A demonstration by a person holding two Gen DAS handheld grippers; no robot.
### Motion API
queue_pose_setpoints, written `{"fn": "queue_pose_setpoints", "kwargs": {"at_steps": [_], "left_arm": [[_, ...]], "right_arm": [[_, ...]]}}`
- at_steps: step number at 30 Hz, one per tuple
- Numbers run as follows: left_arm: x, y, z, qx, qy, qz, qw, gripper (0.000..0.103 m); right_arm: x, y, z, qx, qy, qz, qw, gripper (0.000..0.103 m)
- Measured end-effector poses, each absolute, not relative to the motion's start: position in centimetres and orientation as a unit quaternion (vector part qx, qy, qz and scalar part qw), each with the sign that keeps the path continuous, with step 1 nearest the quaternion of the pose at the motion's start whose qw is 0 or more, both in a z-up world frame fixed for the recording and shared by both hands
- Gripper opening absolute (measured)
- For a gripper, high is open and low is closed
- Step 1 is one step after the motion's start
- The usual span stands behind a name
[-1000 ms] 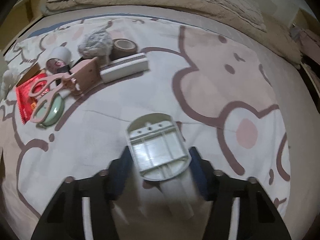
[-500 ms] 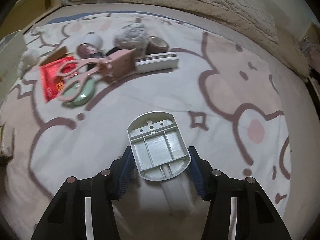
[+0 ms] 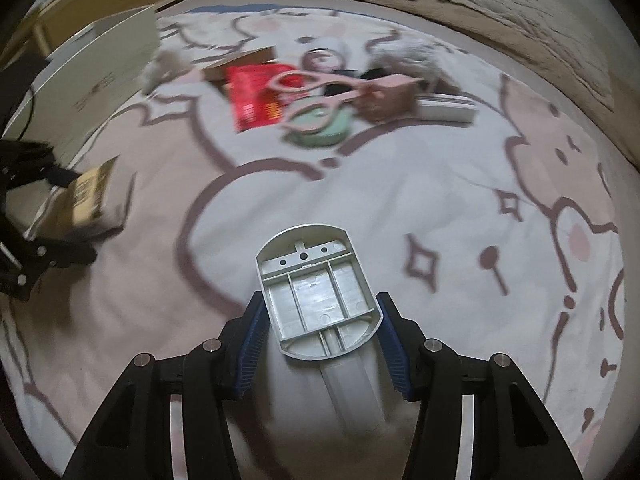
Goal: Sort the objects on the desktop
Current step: 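Lift the pale green holder with the right gripper while the left holds the tissue pack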
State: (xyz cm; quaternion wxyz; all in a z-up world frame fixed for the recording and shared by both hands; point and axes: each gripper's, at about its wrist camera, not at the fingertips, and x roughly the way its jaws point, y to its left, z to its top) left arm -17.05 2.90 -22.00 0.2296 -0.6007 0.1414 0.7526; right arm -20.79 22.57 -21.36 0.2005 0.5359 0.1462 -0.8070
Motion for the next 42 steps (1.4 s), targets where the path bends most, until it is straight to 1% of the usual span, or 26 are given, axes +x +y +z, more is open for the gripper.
{"fn": "queue_pose_setpoints", "kwargs": {"at_steps": [5,11,15,21,23,26,30,33,36,42], "left_arm": [[-16.0,3.1,-21.5,-0.613,0.109,0.739,0.258,0.075],[-14.2,4.2,-21.1,-0.617,0.109,0.718,0.302,0.075],[-14.0,5.2,-20.8,-0.609,0.111,0.716,0.324,0.075],[-14.2,7.3,-20.5,-0.616,0.078,0.695,0.363,0.075],[-13.9,8.0,-20.6,-0.621,0.083,0.681,0.379,0.075],[-13.4,8.6,-20.5,-0.618,0.111,0.674,0.389,0.075],[-13.2,7.2,-20.1,-0.603,0.136,0.688,0.380,0.075],[-14.0,6.0,-20.3,-0.597,0.143,0.705,0.354,0.075],[-14.9,5.0,-20.1,-0.583,0.147,0.725,0.337,0.075],[-16.0,5.2,-19.9,-0.557,0.169,0.748,0.317,0.075]], "right_arm": [[-20.7,22.6,-21.8,0.539,0.140,-0.806,0.201,0.054],[-20.6,22.7,-22.1,0.541,0.138,-0.805,0.200,0.054],[-20.9,23.1,-22.3,0.548,0.114,-0.804,0.201,0.054],[-20.7,23.1,-22.4,0.547,0.117,-0.803,0.204,0.055],[-20.7,23.3,-22.4,0.547,0.115,-0.804,0.204,0.055],[-20.7,23.2,-22.5,0.545,0.112,-0.806,0.203,0.055],[-20.3,23.3,-22.6,0.536,0.116,-0.811,0.205,0.056],[-20.1,23.0,-22.6,0.523,0.128,-0.816,0.207,0.056],[-20.1,23.4,-22.7,0.521,0.118,-0.819,0.211,0.056],[-20.3,23.3,-22.6,0.528,0.123,-0.812,0.216,0.056]]}}
